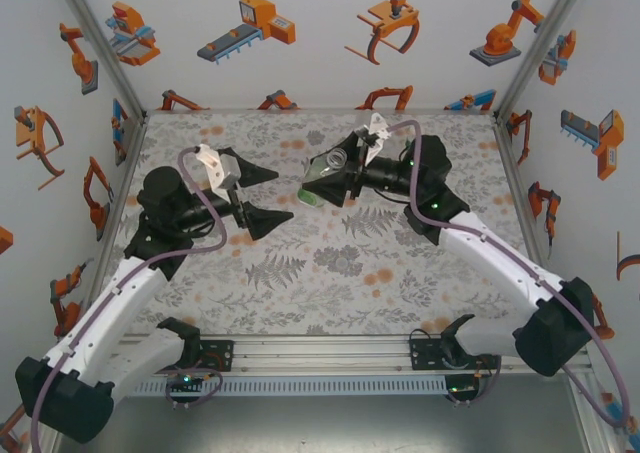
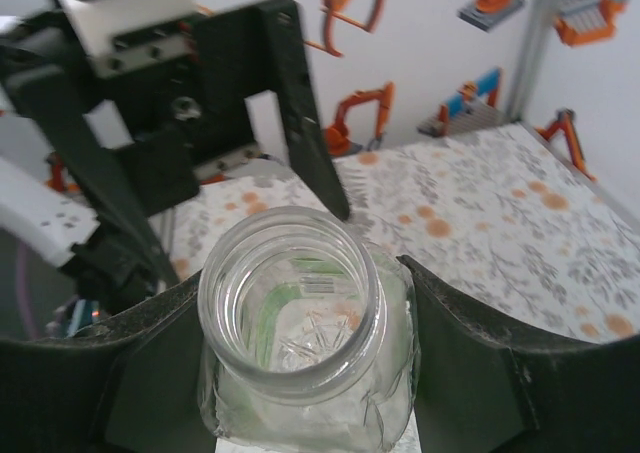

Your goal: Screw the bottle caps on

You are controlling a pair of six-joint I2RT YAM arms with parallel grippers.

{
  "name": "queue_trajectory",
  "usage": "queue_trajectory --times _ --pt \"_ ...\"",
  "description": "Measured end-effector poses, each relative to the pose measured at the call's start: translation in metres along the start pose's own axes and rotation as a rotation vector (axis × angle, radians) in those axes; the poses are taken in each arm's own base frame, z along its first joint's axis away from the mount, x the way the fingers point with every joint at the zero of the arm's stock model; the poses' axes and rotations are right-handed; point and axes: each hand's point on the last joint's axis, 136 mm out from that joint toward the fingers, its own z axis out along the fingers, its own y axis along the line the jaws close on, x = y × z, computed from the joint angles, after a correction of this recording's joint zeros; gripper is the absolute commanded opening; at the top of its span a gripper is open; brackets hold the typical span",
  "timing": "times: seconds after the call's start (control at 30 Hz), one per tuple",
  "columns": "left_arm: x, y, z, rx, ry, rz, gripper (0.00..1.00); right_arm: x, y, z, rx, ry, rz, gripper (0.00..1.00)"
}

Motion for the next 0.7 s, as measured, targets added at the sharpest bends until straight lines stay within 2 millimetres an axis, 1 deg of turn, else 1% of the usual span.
queue_trajectory --times 0.13,0.2,0.3,0.47,0.6,0.7 --pt "-0.004 -0.014 0.018 0.088 -0.010 -0.004 0.90 -0.019 0.025 -0.009 -0.085 -0.040 0.005 0.20" --pt "-0.007 -0.018 0.026 0.121 -0.023 -0.011 0.90 -0.026 0.034 -0.012 -0.115 -0.056 0.007 0.20" --pt "-0.013 -0.024 0.037 0.164 -0.052 -0.028 0.88 -0.034 0.042 -0.016 -0.142 -0.071 0.008 0.19" --pt "-0.026 -0.038 0.057 0.238 -0.072 -0.028 0.81 -0.039 0.047 -0.017 -0.161 -0.085 0.010 0.18" --pt "-0.039 -0.048 0.067 0.282 -0.092 -0.012 0.80 -0.041 0.048 -0.018 -0.167 -0.095 0.005 0.16" --pt "-0.041 -0.054 0.072 0.307 -0.097 -0.010 0.78 -0.042 0.049 -0.018 -0.167 -0.100 0.000 0.14"
